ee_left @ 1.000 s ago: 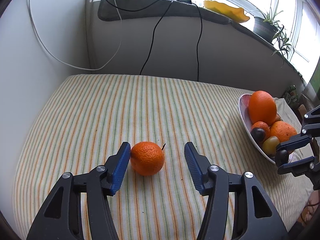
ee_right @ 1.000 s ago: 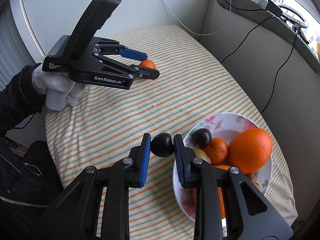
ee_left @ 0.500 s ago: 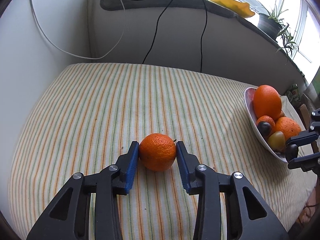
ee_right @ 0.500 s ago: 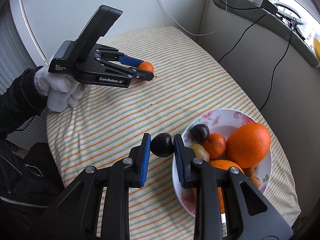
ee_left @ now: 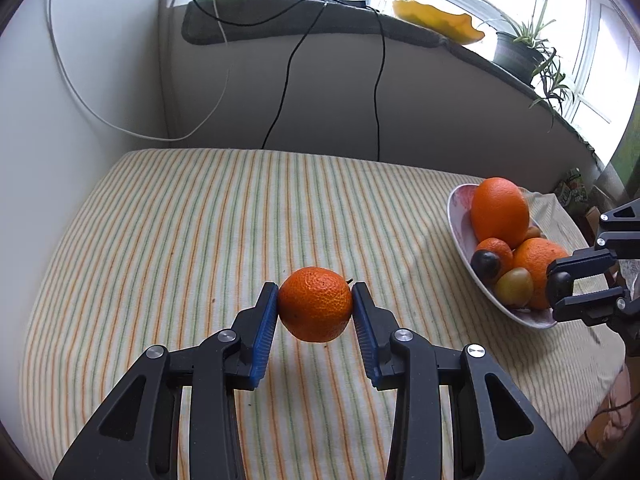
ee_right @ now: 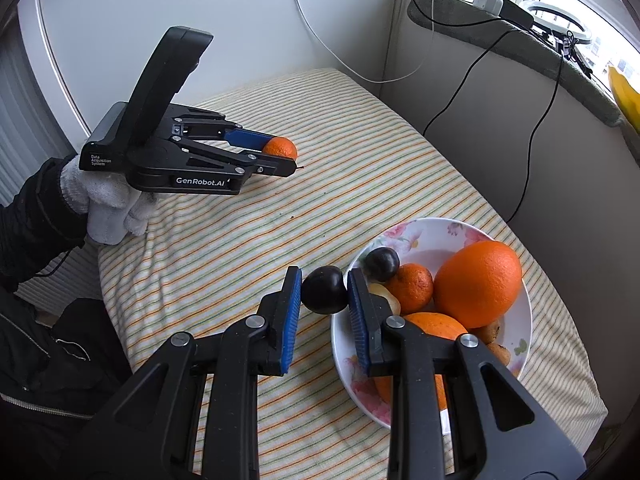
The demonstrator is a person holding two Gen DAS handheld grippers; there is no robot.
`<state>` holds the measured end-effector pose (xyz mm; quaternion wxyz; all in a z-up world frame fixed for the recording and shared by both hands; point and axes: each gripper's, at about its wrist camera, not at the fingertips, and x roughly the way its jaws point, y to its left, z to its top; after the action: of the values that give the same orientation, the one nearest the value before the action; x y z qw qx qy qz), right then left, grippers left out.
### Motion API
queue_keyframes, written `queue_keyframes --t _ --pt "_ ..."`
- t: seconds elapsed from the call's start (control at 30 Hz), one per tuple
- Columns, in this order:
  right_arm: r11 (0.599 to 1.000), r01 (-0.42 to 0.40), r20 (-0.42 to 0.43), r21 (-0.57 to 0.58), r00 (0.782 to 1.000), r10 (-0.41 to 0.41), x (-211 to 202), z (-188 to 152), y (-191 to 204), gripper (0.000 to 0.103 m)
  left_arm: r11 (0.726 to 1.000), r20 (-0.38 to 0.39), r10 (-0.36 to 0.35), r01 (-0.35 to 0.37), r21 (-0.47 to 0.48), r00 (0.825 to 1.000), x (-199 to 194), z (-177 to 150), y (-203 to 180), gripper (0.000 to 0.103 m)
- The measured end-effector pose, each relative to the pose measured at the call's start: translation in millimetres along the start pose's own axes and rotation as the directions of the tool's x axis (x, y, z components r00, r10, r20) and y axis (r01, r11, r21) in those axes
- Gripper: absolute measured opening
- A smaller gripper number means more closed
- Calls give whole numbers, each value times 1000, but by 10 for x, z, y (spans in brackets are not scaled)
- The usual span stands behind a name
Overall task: Organize fruits
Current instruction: 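Carry the tangerine and the plum over the bowl with both grippers, then open both grippers to release the tangerine and plum into the bowl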
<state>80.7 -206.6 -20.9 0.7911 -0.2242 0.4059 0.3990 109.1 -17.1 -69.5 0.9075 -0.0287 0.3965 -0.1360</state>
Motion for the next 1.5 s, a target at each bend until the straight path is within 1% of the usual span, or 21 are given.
queue_keyframes --t 0.17,0.37,0.63,0.83,1.0,1.13,1.47,1.5 --pt "1000 11 18 22 1000 -11 -85 -47 -44 24 1000 22 -24 24 20 999 -102 49 -146 36" --pt "997 28 43 65 999 -31 -195 -128 -182 24 997 34 -60 58 42 998 -122 114 -325 36" --pt "981 66 76 181 994 -81 -302 -301 -575 24 989 40 -129 126 73 991 -68 238 -650 36" --pt "962 92 81 255 990 -116 -308 -418 -850 24 982 40 -167 163 100 985 21 333 -890 36" --pt "945 102 74 310 989 -131 -255 -494 -1085 25 978 32 -183 179 112 983 113 395 -1029 36" --pt "938 105 72 329 988 -136 -217 -517 -1193 25 976 28 -187 182 120 982 165 431 -1102 36" --pt "937 73 91 342 990 -111 -181 -504 -1248 25 972 35 -198 191 135 980 140 462 -1177 36" --pt "938 72 94 340 989 -110 -185 -505 -1241 26 972 37 -198 192 135 979 133 464 -1178 39"
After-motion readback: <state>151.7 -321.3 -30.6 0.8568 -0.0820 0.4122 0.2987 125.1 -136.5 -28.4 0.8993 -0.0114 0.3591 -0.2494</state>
